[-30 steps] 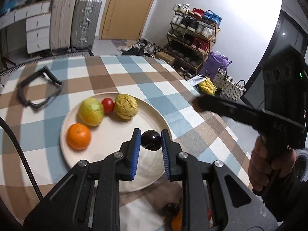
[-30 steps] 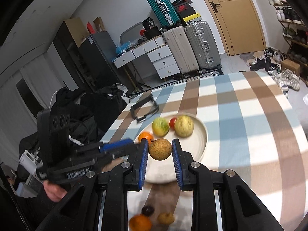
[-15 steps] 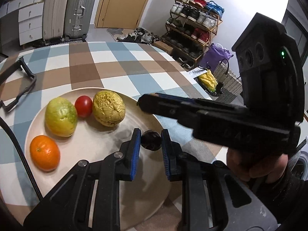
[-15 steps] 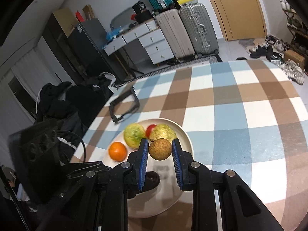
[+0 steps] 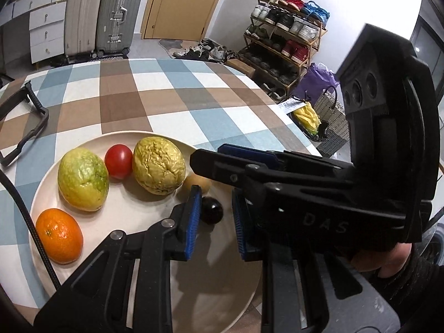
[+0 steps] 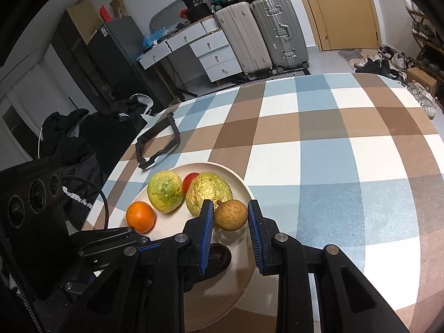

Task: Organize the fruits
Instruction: 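Carry the plum and kiwi onto the cream plate and open both grippers, then withdraw both grippers from the plate back toward the remaining fruits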

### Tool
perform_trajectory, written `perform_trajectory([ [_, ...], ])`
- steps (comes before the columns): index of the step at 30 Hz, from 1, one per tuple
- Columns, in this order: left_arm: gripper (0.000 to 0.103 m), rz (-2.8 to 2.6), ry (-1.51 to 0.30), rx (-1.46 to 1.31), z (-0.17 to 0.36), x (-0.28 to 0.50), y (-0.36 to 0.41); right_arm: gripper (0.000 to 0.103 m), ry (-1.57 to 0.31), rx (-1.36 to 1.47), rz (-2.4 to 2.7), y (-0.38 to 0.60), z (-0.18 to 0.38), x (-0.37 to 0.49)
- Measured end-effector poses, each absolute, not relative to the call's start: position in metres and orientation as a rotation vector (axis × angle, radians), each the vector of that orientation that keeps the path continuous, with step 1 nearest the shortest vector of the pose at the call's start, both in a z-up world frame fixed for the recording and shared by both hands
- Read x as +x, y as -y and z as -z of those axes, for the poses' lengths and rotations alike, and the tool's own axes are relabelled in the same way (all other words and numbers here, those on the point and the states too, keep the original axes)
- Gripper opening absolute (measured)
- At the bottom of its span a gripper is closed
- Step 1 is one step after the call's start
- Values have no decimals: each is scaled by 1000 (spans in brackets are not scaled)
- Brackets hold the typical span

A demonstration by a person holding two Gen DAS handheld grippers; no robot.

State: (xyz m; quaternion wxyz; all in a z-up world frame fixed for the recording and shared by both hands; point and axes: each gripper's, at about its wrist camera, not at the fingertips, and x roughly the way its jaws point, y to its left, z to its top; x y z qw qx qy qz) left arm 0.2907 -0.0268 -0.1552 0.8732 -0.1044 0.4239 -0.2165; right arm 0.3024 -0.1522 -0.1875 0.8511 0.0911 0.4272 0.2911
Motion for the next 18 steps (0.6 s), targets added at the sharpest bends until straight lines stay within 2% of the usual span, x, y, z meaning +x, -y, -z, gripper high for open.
perform_trajectory([
  [2,19,452,-890,-217,153,291,26,38,-893,200,-610,153,188,303],
  [5,19,453,-883,-207,148,288,26,43,-879,214,-606,157,185,302],
  [7,25,452,-875,-197,143,285,26,43,-863,229,-600,161,180,300],
  [9,36,443,-862,-187,137,281,26,45,-847,246,-586,168,174,296],
  [13,42,433,-832,-182,121,268,24,50,-815,258,-564,180,159,283],
  [18,62,403,-778,-153,97,242,21,54,-765,255,-540,193,138,257],
])
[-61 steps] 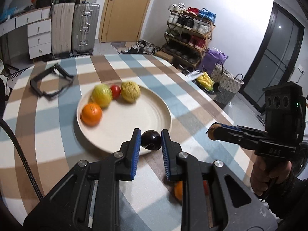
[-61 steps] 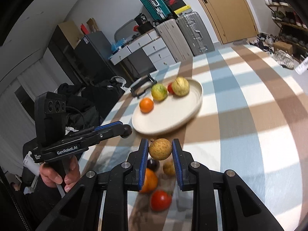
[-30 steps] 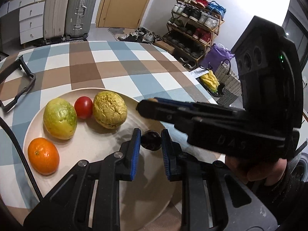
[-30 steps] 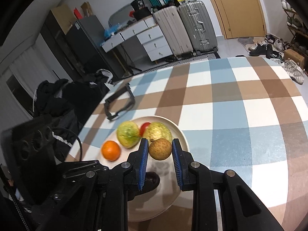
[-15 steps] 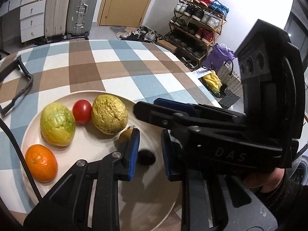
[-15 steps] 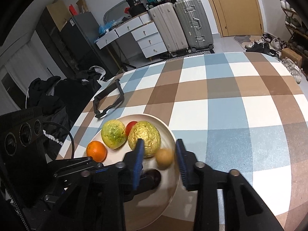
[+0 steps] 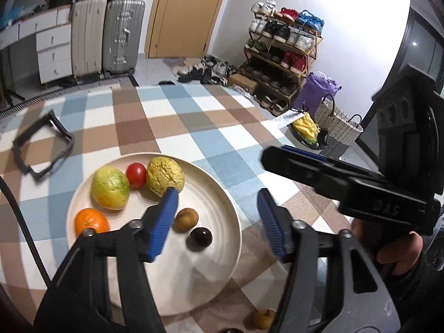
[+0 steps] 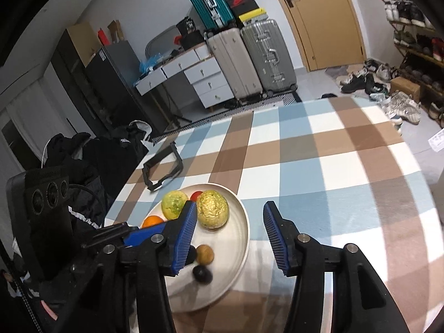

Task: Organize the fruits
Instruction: 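Withdraw both grippers from the plate back toward the remaining fruits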

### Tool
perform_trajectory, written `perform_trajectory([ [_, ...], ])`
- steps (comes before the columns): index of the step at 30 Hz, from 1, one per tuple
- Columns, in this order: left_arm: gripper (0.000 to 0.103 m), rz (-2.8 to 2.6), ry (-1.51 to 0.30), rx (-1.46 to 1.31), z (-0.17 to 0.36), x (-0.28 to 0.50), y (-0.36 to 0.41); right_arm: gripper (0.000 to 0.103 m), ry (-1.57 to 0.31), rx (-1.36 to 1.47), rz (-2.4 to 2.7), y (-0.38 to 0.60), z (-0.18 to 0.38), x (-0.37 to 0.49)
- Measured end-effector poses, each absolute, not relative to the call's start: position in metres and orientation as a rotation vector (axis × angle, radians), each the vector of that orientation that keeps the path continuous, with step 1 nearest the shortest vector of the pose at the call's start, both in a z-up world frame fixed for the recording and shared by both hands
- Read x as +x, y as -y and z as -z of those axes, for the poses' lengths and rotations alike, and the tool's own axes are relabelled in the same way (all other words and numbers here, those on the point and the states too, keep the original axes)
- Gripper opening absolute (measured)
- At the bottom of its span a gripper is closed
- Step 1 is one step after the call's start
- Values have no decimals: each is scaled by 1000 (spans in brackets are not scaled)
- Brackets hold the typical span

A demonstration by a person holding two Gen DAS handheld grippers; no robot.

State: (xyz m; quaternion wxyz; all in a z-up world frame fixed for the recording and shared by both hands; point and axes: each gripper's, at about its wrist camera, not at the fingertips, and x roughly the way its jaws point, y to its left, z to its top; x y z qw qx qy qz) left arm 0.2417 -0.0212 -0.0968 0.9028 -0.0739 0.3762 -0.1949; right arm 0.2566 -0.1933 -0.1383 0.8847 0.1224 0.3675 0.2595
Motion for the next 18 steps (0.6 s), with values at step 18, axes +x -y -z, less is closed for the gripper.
perform_trajectory([
  [18,90,276,-672,-79,64,114,-1,86,-586,275,-520,217,98,127],
])
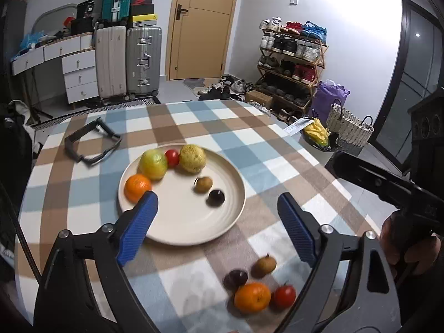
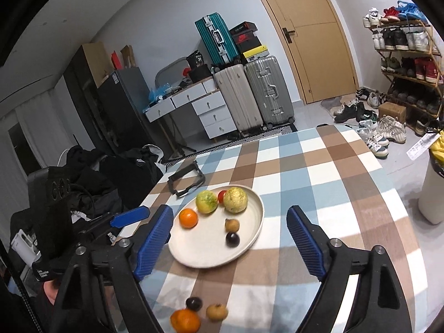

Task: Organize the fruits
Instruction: 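Withdraw both grippers from the plate back toward the remaining fruits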

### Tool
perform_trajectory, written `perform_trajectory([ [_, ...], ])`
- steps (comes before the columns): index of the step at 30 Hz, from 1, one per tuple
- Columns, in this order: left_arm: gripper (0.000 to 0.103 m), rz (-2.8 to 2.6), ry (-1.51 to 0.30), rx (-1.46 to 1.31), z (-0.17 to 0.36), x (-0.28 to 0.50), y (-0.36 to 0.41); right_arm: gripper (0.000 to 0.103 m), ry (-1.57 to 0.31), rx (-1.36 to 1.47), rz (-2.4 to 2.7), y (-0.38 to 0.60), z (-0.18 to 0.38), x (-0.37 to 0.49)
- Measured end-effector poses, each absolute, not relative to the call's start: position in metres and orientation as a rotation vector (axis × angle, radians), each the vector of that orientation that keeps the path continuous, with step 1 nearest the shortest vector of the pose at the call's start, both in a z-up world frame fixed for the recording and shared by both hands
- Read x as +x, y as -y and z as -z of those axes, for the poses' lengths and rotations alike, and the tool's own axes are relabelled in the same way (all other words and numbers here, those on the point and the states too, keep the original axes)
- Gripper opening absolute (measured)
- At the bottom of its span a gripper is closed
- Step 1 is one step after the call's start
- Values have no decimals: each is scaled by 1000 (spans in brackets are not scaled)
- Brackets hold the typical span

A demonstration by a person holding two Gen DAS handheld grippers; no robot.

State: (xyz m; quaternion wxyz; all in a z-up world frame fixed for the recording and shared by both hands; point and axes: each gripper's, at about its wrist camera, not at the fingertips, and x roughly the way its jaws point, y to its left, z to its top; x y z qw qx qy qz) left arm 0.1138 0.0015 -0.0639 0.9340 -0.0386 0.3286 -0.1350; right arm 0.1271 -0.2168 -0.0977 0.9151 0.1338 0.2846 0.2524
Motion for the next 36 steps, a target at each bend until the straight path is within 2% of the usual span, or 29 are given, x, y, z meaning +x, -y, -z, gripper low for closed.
perform_trajectory([
  [3,99,258,-675,-88,69,96,-6,90,-580,266,-515,214,102,108],
  [7,101,236,-669,-95,76,77,-12,93,-579,234,-508,209,110,88],
  [14,102,194,-719,-114,102,56,-17,97,-608,220,-492,206,131,66],
  [28,102,144,-807,-126,141,58,-26,97,-793,245,-523,190,187,74],
  [30,102,143,-810,-129,142,60,-28,96,-812,256,-531,188,191,79],
  [36,102,142,-826,-138,148,65,-31,81,-878,258,-544,180,201,93],
])
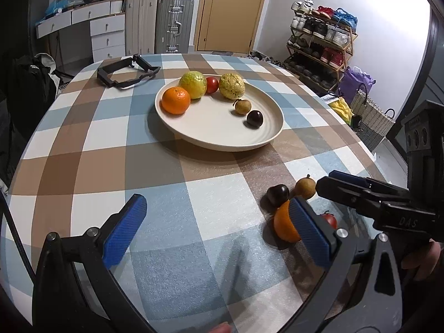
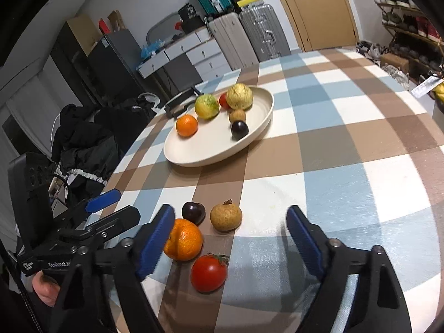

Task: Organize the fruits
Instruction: 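Withdraw both grippers from the plate back toward the remaining fruits, then grasp the second kiwi with the right gripper while the left gripper grasps the other plum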

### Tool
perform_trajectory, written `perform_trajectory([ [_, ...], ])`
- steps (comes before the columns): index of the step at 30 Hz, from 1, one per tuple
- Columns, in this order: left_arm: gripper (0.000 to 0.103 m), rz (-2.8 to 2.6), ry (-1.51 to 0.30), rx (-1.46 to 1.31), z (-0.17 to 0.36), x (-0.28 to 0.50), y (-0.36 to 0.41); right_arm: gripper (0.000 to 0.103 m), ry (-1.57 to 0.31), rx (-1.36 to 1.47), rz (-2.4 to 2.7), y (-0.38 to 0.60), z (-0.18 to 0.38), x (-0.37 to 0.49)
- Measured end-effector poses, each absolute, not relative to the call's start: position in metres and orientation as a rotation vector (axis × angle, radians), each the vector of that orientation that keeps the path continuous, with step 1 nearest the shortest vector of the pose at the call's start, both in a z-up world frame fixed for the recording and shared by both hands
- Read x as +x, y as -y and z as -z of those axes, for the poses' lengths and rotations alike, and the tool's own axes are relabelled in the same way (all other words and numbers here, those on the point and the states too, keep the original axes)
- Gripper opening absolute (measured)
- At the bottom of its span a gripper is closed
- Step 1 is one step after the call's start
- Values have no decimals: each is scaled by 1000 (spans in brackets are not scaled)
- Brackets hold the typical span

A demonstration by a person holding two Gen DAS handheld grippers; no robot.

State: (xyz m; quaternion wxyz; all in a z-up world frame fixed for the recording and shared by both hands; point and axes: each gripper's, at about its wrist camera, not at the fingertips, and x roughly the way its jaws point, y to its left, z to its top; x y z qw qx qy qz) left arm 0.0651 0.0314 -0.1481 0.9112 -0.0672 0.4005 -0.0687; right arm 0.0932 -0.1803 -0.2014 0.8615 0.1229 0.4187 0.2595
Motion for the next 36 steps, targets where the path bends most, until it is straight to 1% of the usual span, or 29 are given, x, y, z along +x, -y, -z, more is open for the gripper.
perform_trajectory([
  [2,102,143,-832,-141,150,67,-32,76,-884,256,-554,178,202,95],
  [4,102,146,-838,-141,152,68,-33,75,-887,252,-558,176,202,96],
  [6,102,144,-841,-140,154,70,-33,70,-897,250,-570,174,204,98],
  [7,102,145,-842,-142,154,69,-33,65,-902,249,-573,173,205,99],
  [15,102,147,-853,-151,155,75,-35,52,-923,235,-582,168,209,103],
  [18,102,149,-847,-147,154,76,-33,41,-925,226,-583,166,210,103],
  [19,102,151,-847,-147,154,77,-33,34,-927,222,-585,166,211,103],
  [22,102,158,-851,-147,153,78,-31,29,-929,218,-593,165,212,103],
  [30,102,217,-840,-160,146,82,-23,28,-886,240,-602,171,207,99],
  [36,102,254,-902,-179,146,97,-14,28,-847,266,-595,187,199,93],
])
